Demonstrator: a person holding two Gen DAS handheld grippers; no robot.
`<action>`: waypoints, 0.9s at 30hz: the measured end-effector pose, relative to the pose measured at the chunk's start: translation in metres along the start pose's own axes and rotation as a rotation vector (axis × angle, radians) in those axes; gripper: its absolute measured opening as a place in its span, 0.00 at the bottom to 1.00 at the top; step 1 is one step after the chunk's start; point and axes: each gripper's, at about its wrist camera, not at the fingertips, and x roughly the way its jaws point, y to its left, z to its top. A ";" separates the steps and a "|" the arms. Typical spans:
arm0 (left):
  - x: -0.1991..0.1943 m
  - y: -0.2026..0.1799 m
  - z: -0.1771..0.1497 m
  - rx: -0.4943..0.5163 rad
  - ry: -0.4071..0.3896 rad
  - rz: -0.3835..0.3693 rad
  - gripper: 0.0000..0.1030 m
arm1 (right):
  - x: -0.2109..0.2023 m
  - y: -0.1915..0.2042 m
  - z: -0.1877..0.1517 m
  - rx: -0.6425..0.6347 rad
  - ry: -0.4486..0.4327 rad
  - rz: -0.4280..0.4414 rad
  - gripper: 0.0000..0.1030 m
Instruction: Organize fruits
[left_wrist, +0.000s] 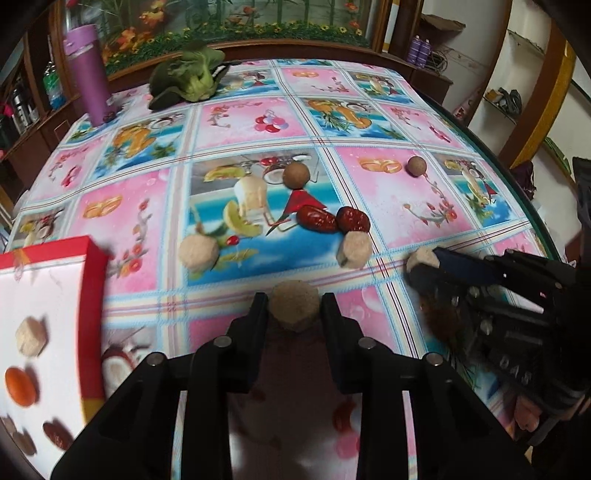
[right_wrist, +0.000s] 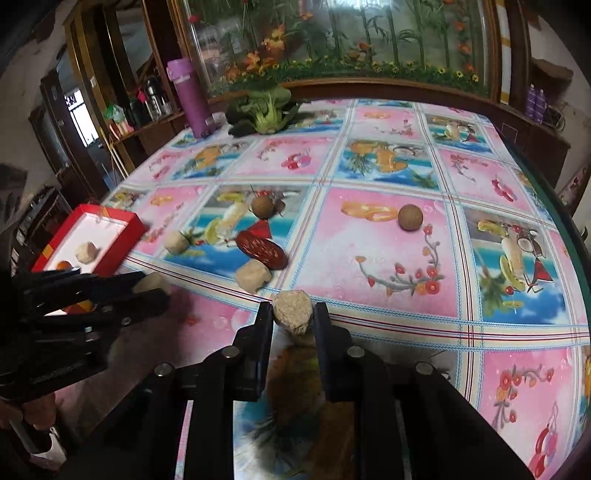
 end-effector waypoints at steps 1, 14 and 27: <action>-0.007 0.001 -0.003 -0.006 -0.010 0.000 0.30 | -0.002 0.001 0.001 0.007 -0.006 0.006 0.20; -0.087 0.008 -0.052 -0.026 -0.125 -0.010 0.30 | -0.019 0.039 -0.009 -0.020 -0.005 0.051 0.20; -0.111 0.026 -0.085 -0.065 -0.153 -0.016 0.29 | -0.021 0.076 -0.014 -0.090 0.006 0.053 0.20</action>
